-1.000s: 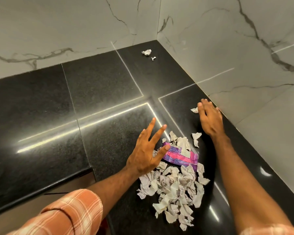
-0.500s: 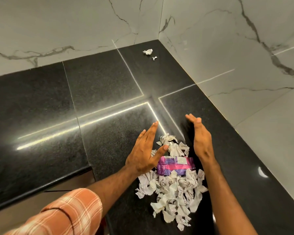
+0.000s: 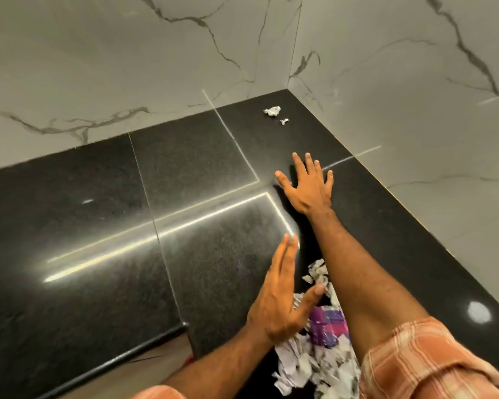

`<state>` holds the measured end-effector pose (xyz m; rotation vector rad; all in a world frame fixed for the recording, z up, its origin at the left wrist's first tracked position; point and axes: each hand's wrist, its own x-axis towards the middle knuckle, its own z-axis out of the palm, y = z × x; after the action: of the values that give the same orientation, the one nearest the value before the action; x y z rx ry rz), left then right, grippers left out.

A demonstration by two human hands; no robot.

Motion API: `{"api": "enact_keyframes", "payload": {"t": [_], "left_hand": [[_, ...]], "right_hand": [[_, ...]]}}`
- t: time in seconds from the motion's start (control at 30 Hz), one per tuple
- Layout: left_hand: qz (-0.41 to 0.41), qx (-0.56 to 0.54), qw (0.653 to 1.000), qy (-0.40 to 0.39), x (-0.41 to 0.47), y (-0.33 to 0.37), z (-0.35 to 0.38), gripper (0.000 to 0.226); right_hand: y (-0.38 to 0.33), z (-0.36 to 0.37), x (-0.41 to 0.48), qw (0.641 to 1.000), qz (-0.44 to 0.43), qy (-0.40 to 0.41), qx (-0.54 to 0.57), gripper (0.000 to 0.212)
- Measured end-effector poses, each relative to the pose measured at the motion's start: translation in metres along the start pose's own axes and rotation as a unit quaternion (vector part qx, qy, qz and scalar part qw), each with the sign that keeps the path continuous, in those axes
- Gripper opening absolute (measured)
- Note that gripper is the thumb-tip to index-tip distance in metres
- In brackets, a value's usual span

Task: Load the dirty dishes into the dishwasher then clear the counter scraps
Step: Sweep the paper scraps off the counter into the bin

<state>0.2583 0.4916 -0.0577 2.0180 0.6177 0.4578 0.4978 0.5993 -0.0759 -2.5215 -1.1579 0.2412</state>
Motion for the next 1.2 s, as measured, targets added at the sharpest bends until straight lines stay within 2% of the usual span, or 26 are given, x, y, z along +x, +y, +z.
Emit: {"api": "enact_keyframes", "payload": {"t": [0.1, 0.23, 0.4, 0.53, 0.6, 0.67, 0.8, 0.93, 1.07, 1.13, 1.2], "left_hand": [[0.001, -0.038, 0.999, 0.008, 0.002, -0.003, -0.003, 0.089], [-0.004, -0.14, 0.99, 0.02, 0.002, -0.008, -0.005, 0.083], [-0.065, -0.269, 0.959, 0.065, 0.027, -0.011, -0.023, 0.061], [0.011, -0.116, 0.991, 0.07, 0.121, -0.045, -0.068, 0.058], [0.04, -0.044, 0.995, 0.084, 0.186, -0.067, -0.086, 0.055], [0.065, 0.036, 0.994, 0.08, 0.247, -0.086, -0.099, 0.06], [0.056, 0.145, 0.987, 0.044, 0.344, -0.108, -0.116, 0.075], [0.017, 0.185, 0.982, 0.038, 0.417, -0.116, -0.118, 0.081], [-0.005, 0.239, 0.971, -0.025, 0.462, -0.123, -0.107, 0.069], [0.044, 0.302, 0.952, -0.034, 0.456, -0.13, -0.095, 0.056], [0.114, 0.287, 0.95, -0.046, 0.441, -0.131, -0.088, 0.046]], "right_hand": [[-0.004, 0.01, 0.0, 0.999, 0.007, 0.04, -0.029, 0.085], [-0.003, 0.01, 0.001, 0.998, 0.008, 0.051, -0.036, 0.081], [-0.002, 0.013, 0.005, 0.997, 0.03, 0.062, -0.037, 0.079], [-0.002, 0.014, 0.009, 0.997, 0.033, 0.057, -0.039, 0.078], [-0.002, 0.015, 0.009, 0.997, 0.031, 0.059, -0.042, 0.079], [-0.001, 0.015, 0.008, 0.996, 0.029, 0.07, -0.039, 0.078], [0.0, 0.02, 0.012, 0.996, 0.032, 0.08, -0.037, 0.072], [0.002, 0.02, 0.014, 0.995, 0.038, 0.09, -0.034, 0.069], [0.004, 0.021, 0.015, 0.994, 0.037, 0.092, -0.038, 0.066], [0.003, 0.021, 0.016, 0.995, 0.037, 0.091, -0.036, 0.063], [0.003, 0.019, 0.015, 0.994, 0.039, 0.096, -0.02, 0.059]]}}
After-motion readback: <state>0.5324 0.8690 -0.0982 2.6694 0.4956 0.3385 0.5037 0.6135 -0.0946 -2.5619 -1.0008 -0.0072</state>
